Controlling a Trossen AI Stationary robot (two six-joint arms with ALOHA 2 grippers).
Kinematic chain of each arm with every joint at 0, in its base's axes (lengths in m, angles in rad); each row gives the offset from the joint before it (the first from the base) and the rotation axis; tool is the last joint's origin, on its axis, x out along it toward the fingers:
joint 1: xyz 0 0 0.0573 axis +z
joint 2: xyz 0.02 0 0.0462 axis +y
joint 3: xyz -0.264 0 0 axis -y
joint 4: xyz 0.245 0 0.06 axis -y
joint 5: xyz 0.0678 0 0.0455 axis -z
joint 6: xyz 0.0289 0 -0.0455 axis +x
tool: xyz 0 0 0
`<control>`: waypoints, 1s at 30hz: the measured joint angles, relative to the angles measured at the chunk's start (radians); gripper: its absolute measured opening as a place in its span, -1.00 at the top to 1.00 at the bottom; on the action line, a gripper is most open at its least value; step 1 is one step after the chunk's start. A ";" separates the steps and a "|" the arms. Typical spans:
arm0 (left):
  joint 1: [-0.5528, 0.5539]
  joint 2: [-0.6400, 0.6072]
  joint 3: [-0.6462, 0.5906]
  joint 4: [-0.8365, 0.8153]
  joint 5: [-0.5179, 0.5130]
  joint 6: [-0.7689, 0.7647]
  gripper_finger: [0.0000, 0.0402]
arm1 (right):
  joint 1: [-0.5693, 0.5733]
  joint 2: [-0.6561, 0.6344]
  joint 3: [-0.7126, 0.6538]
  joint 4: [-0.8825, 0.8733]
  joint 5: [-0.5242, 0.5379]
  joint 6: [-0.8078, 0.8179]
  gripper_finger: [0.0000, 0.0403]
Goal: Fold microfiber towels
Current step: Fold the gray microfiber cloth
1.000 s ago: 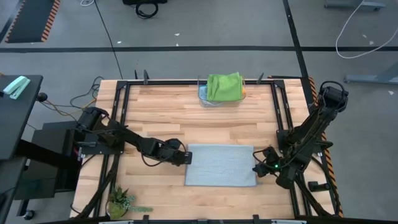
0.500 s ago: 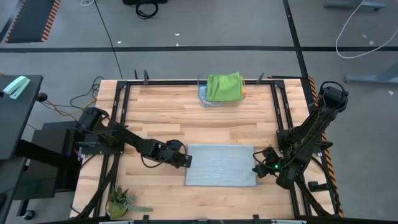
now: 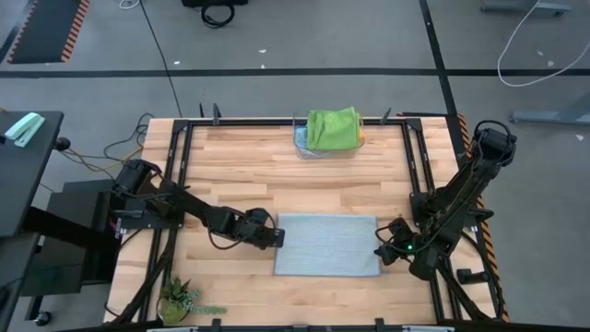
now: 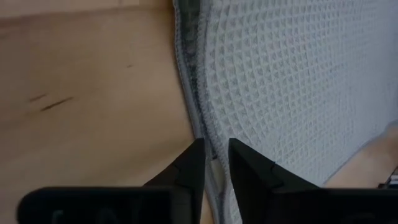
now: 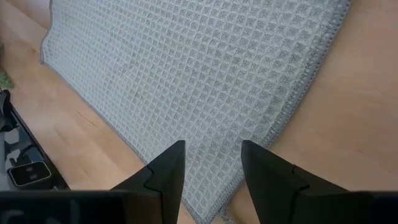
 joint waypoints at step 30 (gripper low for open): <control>0.061 0.074 0.096 -0.083 0.071 -0.050 -0.20 | -0.001 0.000 0.035 0.206 0.080 -0.112 0.18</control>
